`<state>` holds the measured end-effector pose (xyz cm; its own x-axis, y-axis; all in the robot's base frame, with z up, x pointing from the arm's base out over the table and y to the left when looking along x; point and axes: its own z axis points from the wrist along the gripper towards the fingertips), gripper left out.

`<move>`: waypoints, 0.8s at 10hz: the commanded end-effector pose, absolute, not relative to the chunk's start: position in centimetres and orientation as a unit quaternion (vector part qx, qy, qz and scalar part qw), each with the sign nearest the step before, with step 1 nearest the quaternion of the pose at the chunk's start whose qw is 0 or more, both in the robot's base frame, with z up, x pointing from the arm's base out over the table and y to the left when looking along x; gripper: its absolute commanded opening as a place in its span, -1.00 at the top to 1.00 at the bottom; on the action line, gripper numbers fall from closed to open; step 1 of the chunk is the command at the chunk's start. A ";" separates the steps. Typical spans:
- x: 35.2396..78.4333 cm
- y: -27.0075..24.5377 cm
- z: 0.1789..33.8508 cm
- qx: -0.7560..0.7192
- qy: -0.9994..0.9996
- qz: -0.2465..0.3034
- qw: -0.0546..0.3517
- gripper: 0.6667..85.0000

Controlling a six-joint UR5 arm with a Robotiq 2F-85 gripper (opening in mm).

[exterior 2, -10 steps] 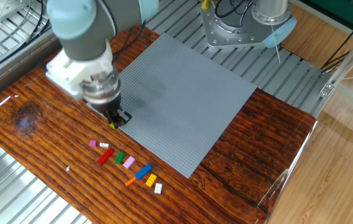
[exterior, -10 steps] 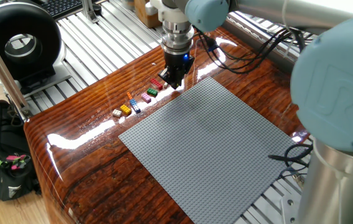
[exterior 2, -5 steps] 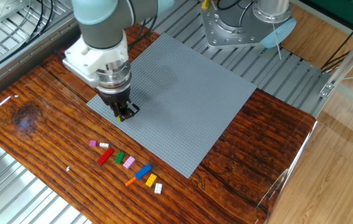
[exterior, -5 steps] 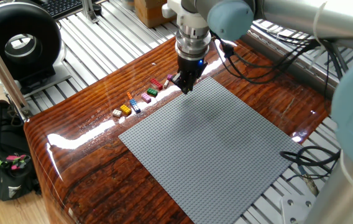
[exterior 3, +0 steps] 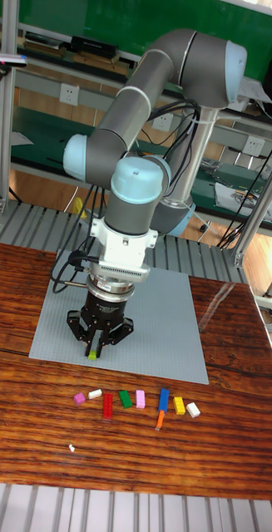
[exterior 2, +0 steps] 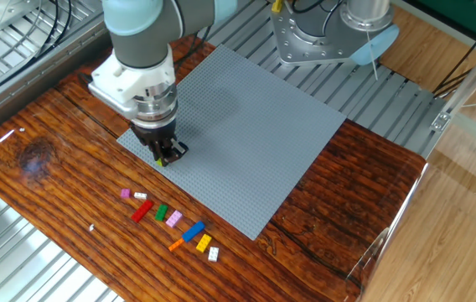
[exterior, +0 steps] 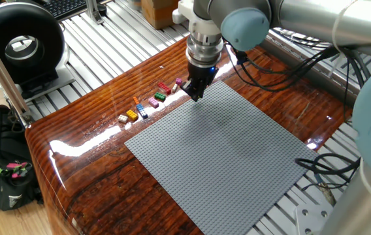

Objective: Build with small Lego blocks

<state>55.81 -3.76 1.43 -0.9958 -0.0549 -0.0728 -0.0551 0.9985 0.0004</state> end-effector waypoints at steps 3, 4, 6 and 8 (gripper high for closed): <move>56.2 -4.2 1.2 -0.021 0.999 0.011 0.031 0.97; 56.2 -4.0 1.2 -0.020 0.999 0.014 0.031 0.97; 56.0 -3.9 1.2 -0.020 0.999 0.015 0.026 0.97; 56.1 -3.9 1.2 -0.017 0.999 0.015 0.026 0.97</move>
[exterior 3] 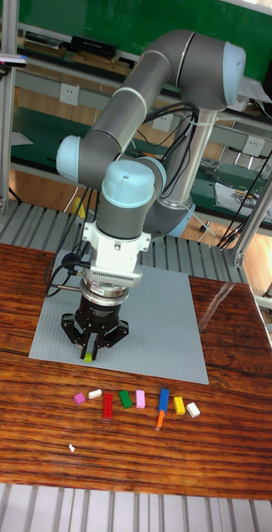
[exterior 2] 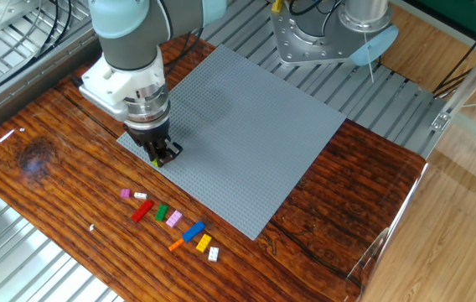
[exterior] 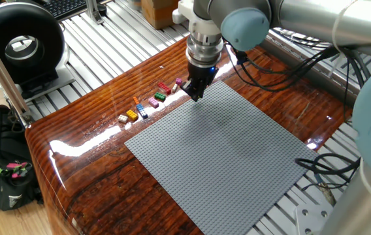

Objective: Build with small Lego blocks

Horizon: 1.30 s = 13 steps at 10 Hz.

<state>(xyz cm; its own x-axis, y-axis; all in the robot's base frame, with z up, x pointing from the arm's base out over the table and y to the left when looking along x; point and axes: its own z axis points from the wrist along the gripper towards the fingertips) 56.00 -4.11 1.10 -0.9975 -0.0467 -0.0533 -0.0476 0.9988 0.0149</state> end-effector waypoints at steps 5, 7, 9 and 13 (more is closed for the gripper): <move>56.5 -3.8 1.1 -0.012 1.000 0.013 0.025 0.97; 56.4 -3.7 1.1 -0.010 1.000 0.013 0.021 0.97; 56.5 -3.8 1.0 -0.010 1.000 0.012 0.021 0.97; 56.7 -4.0 1.1 -0.007 1.000 0.008 0.017 0.97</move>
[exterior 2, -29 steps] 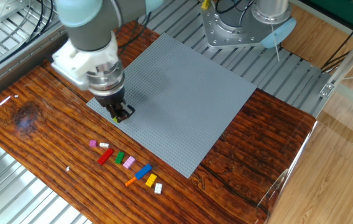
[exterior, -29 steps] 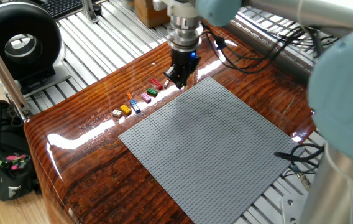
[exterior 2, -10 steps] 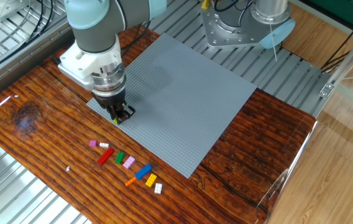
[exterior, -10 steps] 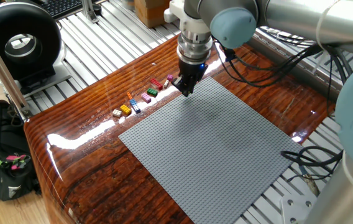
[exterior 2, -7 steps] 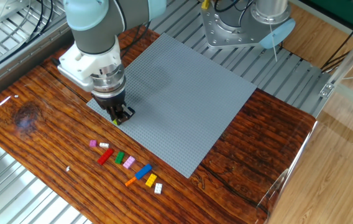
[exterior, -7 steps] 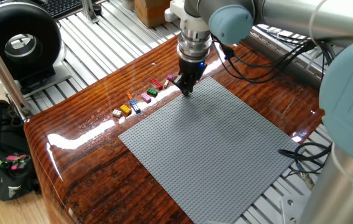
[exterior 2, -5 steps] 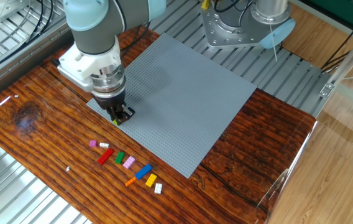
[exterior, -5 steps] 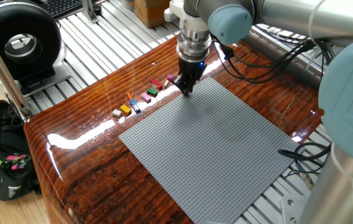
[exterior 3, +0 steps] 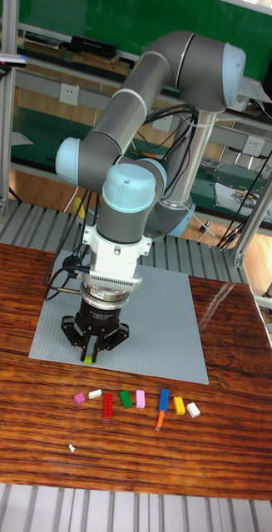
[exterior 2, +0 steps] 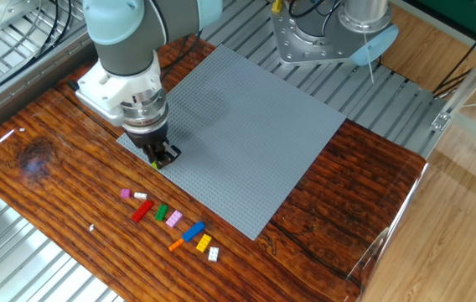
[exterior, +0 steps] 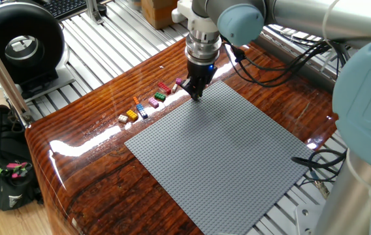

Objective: Build with small Lego blocks

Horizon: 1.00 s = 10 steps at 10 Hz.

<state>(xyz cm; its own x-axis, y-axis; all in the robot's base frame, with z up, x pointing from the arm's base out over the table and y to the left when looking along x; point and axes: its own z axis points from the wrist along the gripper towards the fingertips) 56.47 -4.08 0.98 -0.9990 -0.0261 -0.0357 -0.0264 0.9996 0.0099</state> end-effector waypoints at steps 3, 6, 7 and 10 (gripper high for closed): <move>56.6 -3.9 1.0 -0.004 1.000 0.010 0.014 0.97; 56.2 -3.7 1.0 0.000 1.000 0.014 0.007 0.97; 56.2 -3.7 1.0 0.000 1.000 0.014 0.007 0.97; 56.4 -3.7 0.7 0.000 1.000 0.012 0.009 0.97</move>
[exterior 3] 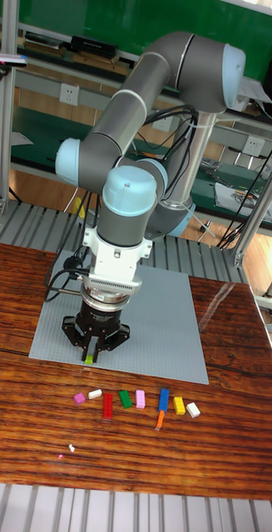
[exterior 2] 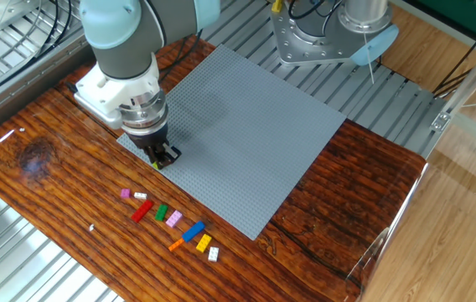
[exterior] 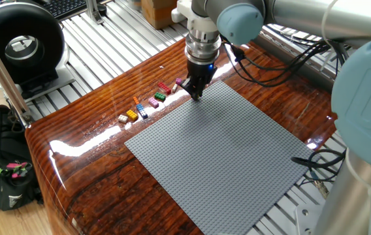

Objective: Build with small Lego blocks

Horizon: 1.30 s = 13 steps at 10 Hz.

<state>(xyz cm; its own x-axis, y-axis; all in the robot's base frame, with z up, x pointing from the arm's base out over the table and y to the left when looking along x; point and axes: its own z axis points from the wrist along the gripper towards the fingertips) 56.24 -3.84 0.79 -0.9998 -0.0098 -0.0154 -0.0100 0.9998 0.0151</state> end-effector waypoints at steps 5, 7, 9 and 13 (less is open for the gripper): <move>56.3 -3.6 0.6 0.003 1.000 0.009 0.011 0.97; 56.3 -3.5 0.6 0.003 1.000 0.009 0.011 0.97; 56.3 -3.8 0.7 0.000 1.000 0.010 0.007 0.97; 56.8 -3.9 0.6 0.001 1.000 0.014 0.008 0.97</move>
